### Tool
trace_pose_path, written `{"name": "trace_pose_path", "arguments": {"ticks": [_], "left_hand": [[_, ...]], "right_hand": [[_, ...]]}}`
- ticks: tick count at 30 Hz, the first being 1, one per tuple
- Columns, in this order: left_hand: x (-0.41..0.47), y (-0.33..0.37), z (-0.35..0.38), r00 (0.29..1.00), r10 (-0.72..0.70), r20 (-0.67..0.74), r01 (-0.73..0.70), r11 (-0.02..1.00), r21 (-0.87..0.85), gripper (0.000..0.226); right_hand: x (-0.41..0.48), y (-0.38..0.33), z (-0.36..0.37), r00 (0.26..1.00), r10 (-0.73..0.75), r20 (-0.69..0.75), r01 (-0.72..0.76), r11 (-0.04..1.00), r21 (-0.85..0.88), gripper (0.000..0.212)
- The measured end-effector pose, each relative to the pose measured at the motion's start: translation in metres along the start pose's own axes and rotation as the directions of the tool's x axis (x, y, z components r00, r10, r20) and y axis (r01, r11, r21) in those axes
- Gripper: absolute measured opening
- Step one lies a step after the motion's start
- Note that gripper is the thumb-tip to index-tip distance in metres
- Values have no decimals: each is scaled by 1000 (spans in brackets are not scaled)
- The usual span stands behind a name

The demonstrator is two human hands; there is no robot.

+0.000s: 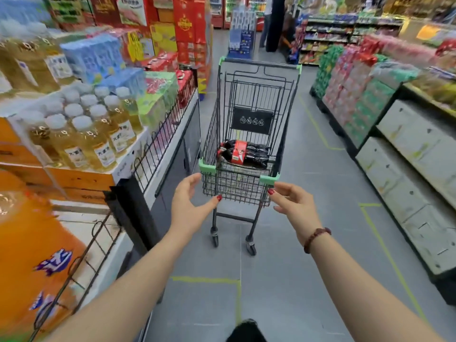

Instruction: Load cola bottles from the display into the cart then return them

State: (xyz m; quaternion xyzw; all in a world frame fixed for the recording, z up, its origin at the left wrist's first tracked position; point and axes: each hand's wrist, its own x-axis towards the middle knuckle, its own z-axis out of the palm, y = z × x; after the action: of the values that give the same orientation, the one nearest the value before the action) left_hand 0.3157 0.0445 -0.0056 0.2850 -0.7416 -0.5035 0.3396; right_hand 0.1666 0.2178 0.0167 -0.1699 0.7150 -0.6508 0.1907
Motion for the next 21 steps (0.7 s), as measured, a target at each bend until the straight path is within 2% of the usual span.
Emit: {"name": "trace_pose_path", "arguments": {"ticks": [5,12,21], "left_hand": [[80,0,46,999,-53,6,52,998,34,63],[161,-15,107,988,-153,12,153,988,-16,63],[284,-63,166,968,-248,40,250,966,-63,63]], "right_hand": [[89,6,-6,999,44,29,-46,998,50,21],[196,11,-18,992,110,62,-114,992,61,22],[323,39,-7,980,194,50,-193,981,-10,24]]}}
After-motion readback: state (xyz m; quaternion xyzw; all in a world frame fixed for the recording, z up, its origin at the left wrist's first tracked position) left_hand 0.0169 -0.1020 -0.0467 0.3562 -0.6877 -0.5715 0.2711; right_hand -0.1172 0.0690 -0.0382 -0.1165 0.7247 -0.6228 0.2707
